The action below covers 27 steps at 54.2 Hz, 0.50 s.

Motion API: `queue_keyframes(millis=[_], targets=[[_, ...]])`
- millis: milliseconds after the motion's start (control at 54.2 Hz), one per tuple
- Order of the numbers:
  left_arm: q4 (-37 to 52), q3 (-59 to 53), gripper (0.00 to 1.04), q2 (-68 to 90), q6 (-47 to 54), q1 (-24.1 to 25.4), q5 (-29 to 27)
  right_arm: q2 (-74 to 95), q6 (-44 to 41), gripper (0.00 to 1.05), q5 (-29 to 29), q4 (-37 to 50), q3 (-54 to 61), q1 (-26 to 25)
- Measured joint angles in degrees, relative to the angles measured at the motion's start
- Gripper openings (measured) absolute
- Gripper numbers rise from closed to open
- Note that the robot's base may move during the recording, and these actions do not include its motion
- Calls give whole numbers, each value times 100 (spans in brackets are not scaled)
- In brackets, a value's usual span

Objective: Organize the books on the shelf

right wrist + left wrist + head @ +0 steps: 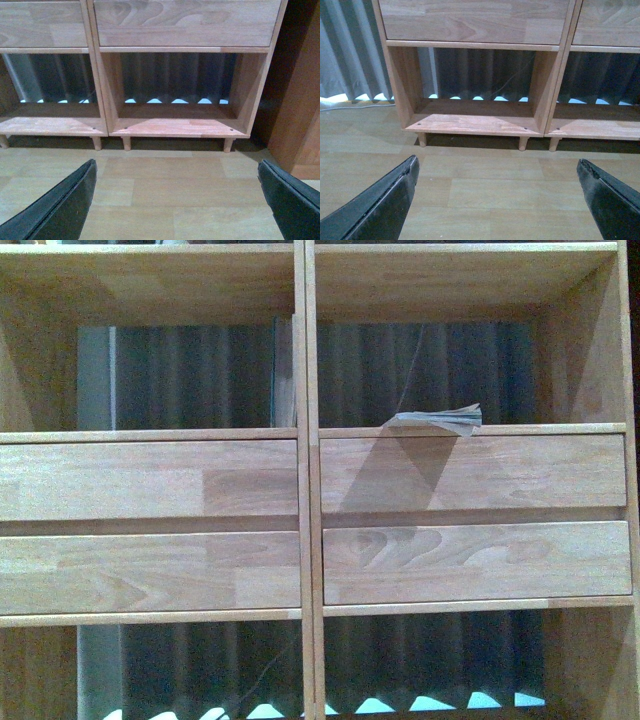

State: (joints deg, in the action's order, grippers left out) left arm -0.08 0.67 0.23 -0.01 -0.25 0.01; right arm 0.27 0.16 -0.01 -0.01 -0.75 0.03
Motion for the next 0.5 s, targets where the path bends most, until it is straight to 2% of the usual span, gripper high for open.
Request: queue_keyframes(millis=[498], targets=[[0,0,97,-7,0,0,0,-2,2,98,0,0,0,0]])
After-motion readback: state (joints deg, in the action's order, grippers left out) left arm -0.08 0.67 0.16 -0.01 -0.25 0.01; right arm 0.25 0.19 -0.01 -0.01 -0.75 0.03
